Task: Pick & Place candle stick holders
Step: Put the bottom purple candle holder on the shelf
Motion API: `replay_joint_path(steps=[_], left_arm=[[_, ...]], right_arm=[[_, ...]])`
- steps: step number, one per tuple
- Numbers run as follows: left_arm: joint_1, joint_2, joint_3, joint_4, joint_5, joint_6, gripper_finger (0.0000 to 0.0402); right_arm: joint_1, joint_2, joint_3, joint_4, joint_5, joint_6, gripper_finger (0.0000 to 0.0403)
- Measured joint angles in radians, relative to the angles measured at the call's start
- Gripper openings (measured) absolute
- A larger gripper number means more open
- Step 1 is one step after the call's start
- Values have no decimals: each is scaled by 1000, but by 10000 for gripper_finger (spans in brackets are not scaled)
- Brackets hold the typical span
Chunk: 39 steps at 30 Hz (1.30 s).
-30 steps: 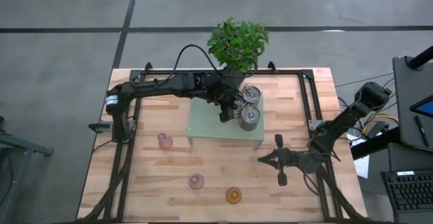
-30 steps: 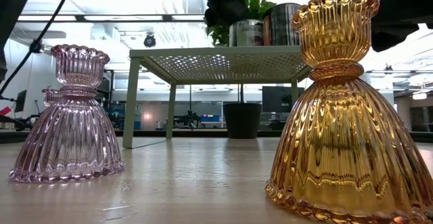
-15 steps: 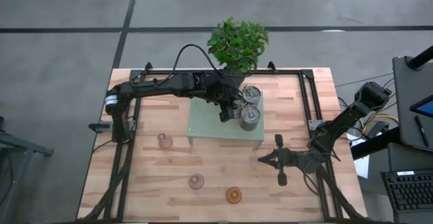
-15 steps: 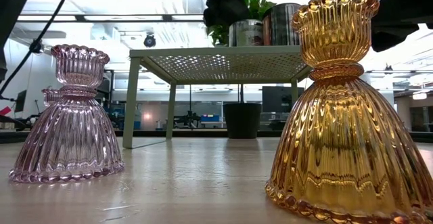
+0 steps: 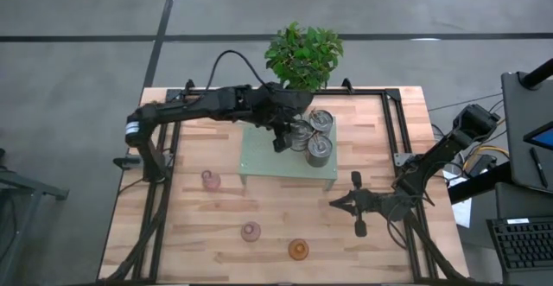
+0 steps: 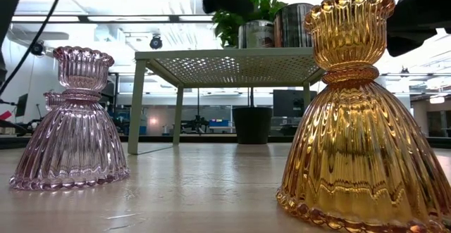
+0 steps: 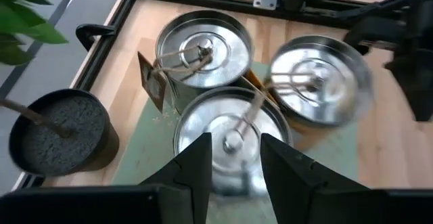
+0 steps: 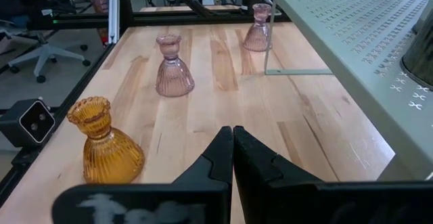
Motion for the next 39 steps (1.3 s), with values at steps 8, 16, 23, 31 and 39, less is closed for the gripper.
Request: replay_joint_path(steps=[8,16,23,31,39], left_arm=[[-60,-138,-2,-207,6,-47,122],[-261,-180,-5,-295,6,-168,122],[-467,-177,-63,-277,3,-234,122],[-615,-176,-252,-167,-14,-374,122],[-672,-175,-456,-19,-62,-411,122]], right_arm=[[0,0,-1,0,0,1,8],[0,0,-1,2,0,-6,8],[0,0,-1,4,0,-1,8],[0,0,-1,10,0,2,8],[0,0,-1,10,5,2,8]])
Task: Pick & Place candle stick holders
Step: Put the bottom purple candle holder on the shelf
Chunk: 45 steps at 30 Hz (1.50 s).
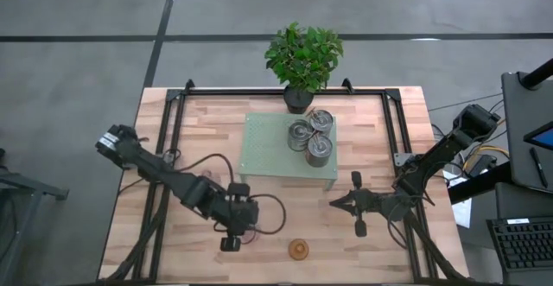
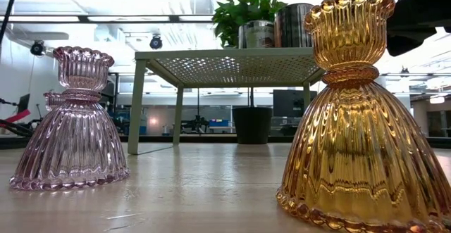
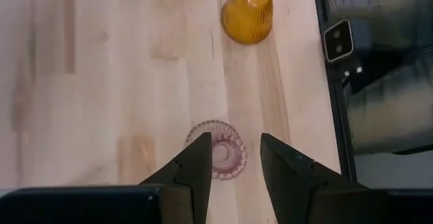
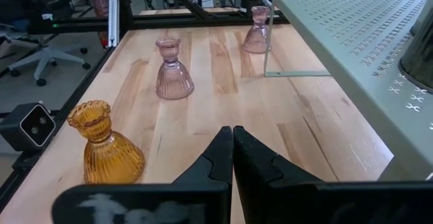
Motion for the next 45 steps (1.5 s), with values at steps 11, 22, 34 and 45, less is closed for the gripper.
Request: replay_joint_path(steps=[11,22,34,45], left_arm=[[-55,0,-149,151,13,-57,122],[-91,0,-240,252,-47,-31,122],[-90,12,-314,345,-75,8,122],[-89,68,-293,347,-61,8,118]], right_arm=[[0,0,0,0,3,0,8],[0,0,1,0,4,11,8],[0,0,1,-1,16,18,8],[0,0,1,-3,21,18,8]])
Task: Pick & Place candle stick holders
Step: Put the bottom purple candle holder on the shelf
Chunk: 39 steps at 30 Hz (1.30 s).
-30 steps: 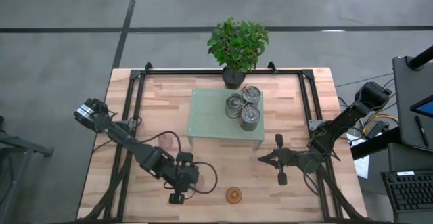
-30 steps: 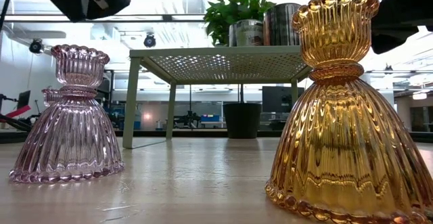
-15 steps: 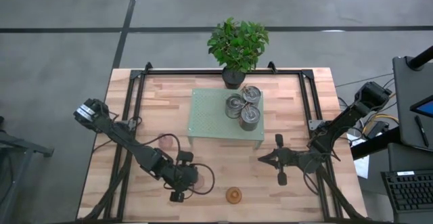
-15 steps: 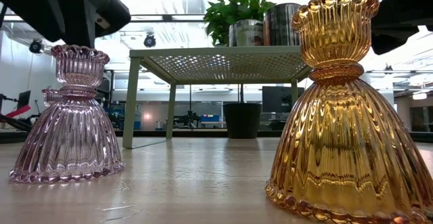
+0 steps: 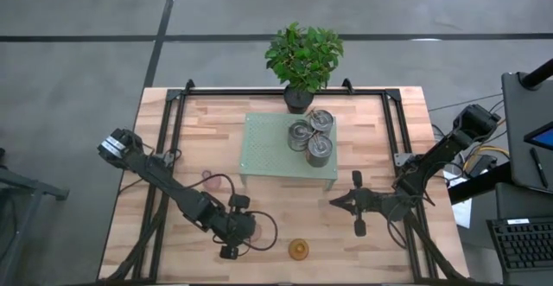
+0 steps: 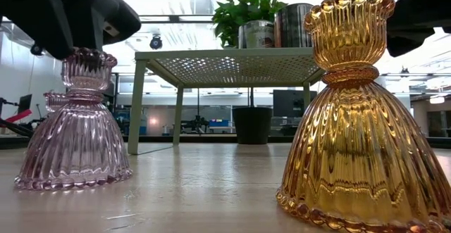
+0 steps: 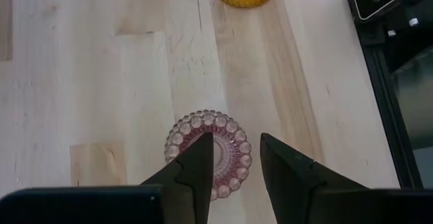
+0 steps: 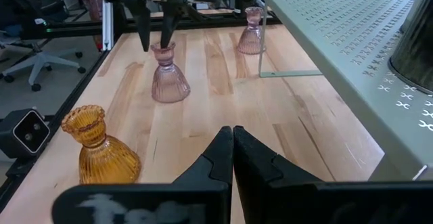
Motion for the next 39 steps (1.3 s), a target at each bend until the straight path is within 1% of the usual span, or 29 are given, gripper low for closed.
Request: replay_joint_path(steps=[3,9,11,18,25,39], left_arm=[[0,1,5,-6,-8,1,97],[-1,0,2,-20,-2,15,26],[-2,0,1,-25,-2,21,13],[1,3,29,-36,-6,17,19],[3,6,84,-38,-13,45,5],[17,7,96,-64,-30,50,1]], right_arm=[[0,0,0,0,0,0,9],[0,0,0,0,-1,0,8],[0,0,0,0,-1,-1,8],[0,0,0,0,-1,-3,8],[0,0,0,0,-1,-3,8],[0,0,0,0,-1,-3,8]])
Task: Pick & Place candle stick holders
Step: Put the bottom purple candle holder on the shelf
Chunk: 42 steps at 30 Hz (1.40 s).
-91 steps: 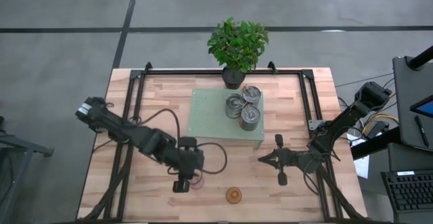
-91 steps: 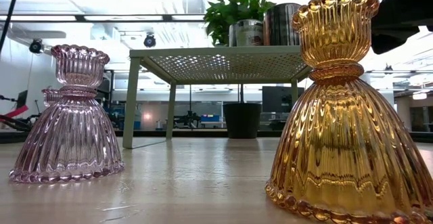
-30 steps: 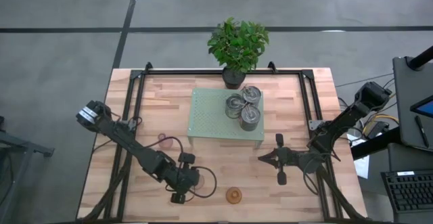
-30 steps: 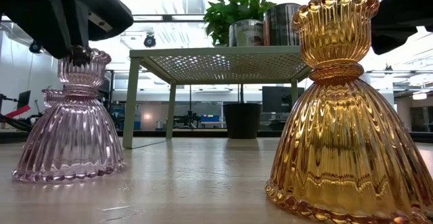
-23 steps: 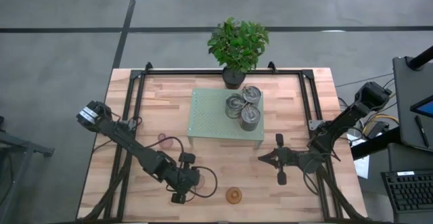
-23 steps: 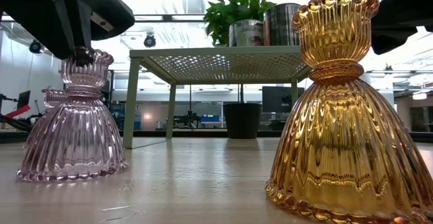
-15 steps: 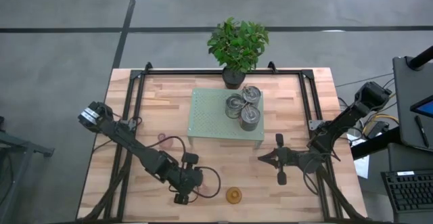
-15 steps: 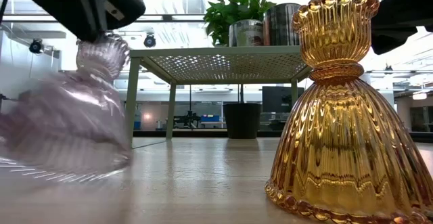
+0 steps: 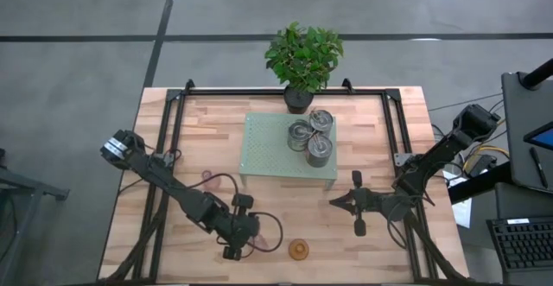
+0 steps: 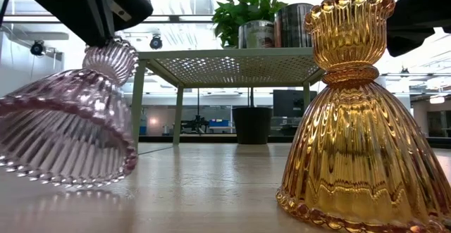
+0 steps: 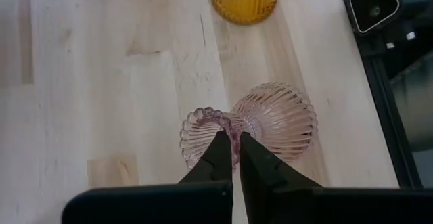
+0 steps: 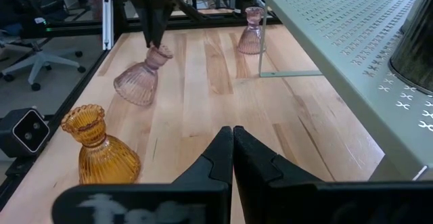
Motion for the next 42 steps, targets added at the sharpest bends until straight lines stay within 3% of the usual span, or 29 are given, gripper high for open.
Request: replay_joint_path(steps=[20,24,34,38,42], left_arm=[[7,-8,130,-173,-92,54,0],[7,-8,226,-300,-179,95,0],[48,-10,524,-604,-583,304,0],[124,-11,586,-643,-650,386,0],[233,-11,600,-643,-655,487,0]], right_arm=[[0,0,0,-2,17,3,8],[0,0,0,-2,18,2,8],[0,0,0,-2,26,3,8],[0,0,0,-2,26,1,8],[0,0,0,-2,26,1,8]])
